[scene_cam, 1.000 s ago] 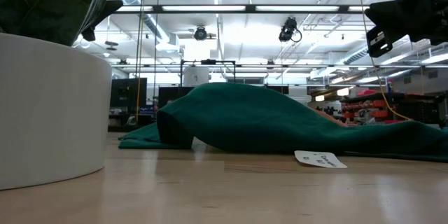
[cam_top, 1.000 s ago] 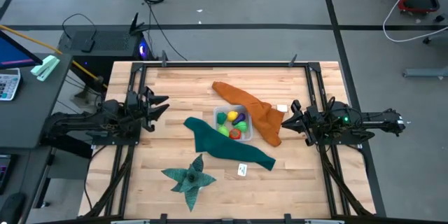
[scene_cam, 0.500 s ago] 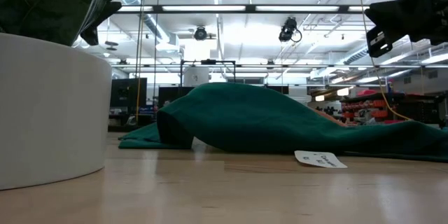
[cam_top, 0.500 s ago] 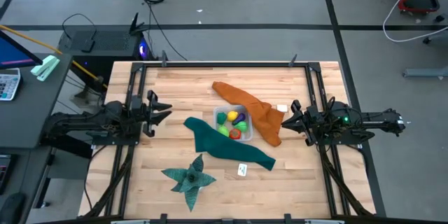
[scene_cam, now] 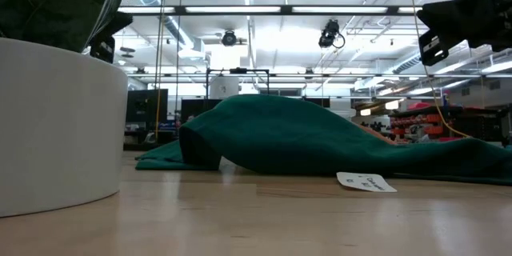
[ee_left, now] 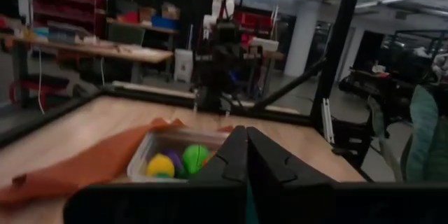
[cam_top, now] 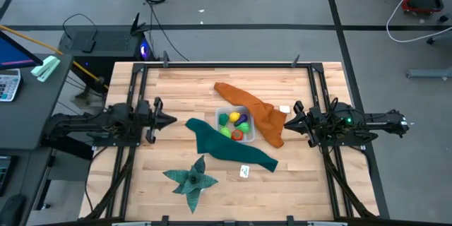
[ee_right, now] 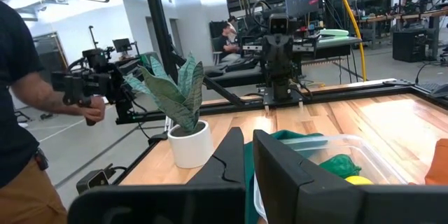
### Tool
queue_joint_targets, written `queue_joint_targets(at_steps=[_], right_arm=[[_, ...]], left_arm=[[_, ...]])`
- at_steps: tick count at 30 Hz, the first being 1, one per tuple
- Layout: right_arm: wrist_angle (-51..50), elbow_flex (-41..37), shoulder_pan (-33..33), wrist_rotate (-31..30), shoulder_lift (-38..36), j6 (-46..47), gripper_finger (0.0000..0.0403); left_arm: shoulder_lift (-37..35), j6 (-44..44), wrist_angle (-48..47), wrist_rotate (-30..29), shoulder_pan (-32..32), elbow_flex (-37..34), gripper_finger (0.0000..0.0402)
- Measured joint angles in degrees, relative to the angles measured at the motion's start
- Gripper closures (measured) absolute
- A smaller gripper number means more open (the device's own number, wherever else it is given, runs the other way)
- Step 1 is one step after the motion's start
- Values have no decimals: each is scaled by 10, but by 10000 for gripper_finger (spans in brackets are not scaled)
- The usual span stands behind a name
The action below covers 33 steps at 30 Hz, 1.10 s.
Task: Pick and placing Produce into tupperware
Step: Return to Home Position
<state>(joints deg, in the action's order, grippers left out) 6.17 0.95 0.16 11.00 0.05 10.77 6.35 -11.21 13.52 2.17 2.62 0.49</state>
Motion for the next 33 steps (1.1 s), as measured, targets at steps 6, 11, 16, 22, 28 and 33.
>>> queue_joint_targets(at_steps=[6,11,16,22,28,33], right_arm=[[0,0,0,0,0,0,403],[0,0,0,0,0,0,403],[0,0,0,0,0,0,403],[0,0,0,0,0,0,403],[0,0,0,0,0,0,403],[0,0,0,0,0,0,403]], left_arm=[[0,-20,-65,3,0,0,389],[0,-26,-82,3,0,0,395],[0,-32,-94,-17,0,0,369],[0,-50,-110,-46,1,0,350],[0,-87,-111,-48,0,0,342],[0,-87,-111,-48,0,0,349]])
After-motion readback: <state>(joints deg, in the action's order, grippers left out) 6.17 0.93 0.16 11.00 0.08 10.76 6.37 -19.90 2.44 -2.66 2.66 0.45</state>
